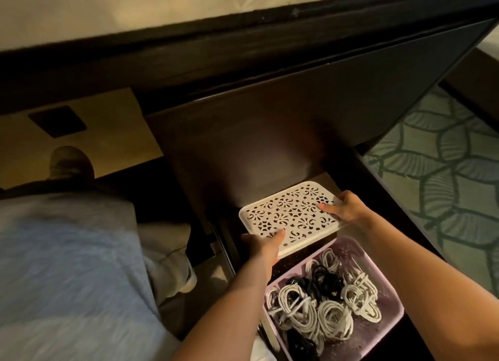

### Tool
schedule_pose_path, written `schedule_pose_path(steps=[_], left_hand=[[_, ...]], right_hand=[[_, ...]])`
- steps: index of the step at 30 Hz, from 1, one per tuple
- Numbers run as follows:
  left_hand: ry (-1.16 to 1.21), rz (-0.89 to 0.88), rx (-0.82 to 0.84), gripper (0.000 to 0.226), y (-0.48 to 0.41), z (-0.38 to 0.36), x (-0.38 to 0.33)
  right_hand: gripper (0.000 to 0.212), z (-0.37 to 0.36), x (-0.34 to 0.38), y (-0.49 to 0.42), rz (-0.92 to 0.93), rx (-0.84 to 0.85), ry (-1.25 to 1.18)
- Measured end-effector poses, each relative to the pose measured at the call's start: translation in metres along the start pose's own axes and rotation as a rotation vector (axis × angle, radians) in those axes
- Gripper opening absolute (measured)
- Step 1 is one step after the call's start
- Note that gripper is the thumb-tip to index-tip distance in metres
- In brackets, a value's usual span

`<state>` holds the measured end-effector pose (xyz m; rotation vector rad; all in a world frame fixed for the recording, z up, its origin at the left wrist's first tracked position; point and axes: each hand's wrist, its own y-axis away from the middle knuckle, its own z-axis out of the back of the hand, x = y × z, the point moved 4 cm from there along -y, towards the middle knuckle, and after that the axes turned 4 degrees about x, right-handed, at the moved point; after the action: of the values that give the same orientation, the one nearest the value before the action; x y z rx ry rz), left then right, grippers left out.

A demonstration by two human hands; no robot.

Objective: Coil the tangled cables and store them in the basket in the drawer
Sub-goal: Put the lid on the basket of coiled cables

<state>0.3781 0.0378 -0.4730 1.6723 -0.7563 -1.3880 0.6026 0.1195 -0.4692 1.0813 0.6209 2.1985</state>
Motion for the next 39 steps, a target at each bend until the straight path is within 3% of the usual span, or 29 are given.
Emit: schedule_pose_path(steps=[2, 7, 12, 14, 17, 19, 22, 25, 26, 29, 32, 34, 37, 39], left_hand=[[-0.035, -0.023, -0.011, 0.095, 0.010, 0.002, -0.001], [-0.106, -0.087, -0.060, 0.073, 0.034, 0.008, -0.006], [-0.167, -0.136, -0.049, 0.093, 0.064, 0.015, -0.014], [-0.104, -0.161, -0.045, 0.082, 0.076, 0.021, -0.021], [0.083, -0.139, 0.062, 0.067, 0.090, 0.029, -0.028], [0.094, -0.134, 0.144, 0.060, 0.110, 0.034, -0.034], [0.003, -0.176, 0.277, 0.039, 0.133, 0.042, -0.041], [-0.065, -0.218, 0.333, 0.006, 0.147, 0.044, -0.047], [-0.131, -0.243, 0.348, 0.006, 0.146, 0.046, -0.048], [-0.037, -0.198, 0.296, 0.047, 0.152, 0.049, -0.049], [-0.336, -0.271, 0.211, 0.055, 0.157, 0.050, -0.051], [-0.531, -0.298, 0.191, 0.073, 0.162, 0.047, -0.054], [-0.750, -0.321, 0.240, 0.103, 0.171, 0.044, -0.055], [-0.847, -0.333, 0.301, 0.116, 0.172, 0.042, -0.052]], right_hand=[[0.084, 0.007, 0.005, 0.009, 0.039, -0.001, 0.085], [0.077, 0.016, 0.011, 0.035, 0.119, -0.020, 0.082], [0.065, 0.027, 0.004, 0.069, 0.245, 0.030, -0.090], [0.053, 0.034, 0.000, 0.089, 0.331, 0.042, -0.127], [0.024, 0.040, 0.000, 0.123, 0.428, 0.128, -0.409], [0.033, 0.043, -0.003, 0.141, 0.498, 0.191, -0.521], [0.052, 0.047, -0.003, 0.150, 0.601, 0.161, -0.403], [0.028, 0.051, 0.000, 0.157, 0.672, 0.072, -0.330], [0.019, 0.053, 0.001, 0.161, 0.690, 0.027, -0.310], [0.005, 0.058, 0.004, 0.166, 0.711, -0.097, -0.312], [0.026, 0.065, 0.006, 0.171, 0.665, -0.250, -0.282], [0.036, 0.071, 0.010, 0.174, 0.659, -0.320, -0.282], [0.057, 0.081, 0.023, 0.183, 0.758, -0.365, -0.330], [0.058, 0.084, 0.026, 0.181, 0.724, -0.382, -0.332]])
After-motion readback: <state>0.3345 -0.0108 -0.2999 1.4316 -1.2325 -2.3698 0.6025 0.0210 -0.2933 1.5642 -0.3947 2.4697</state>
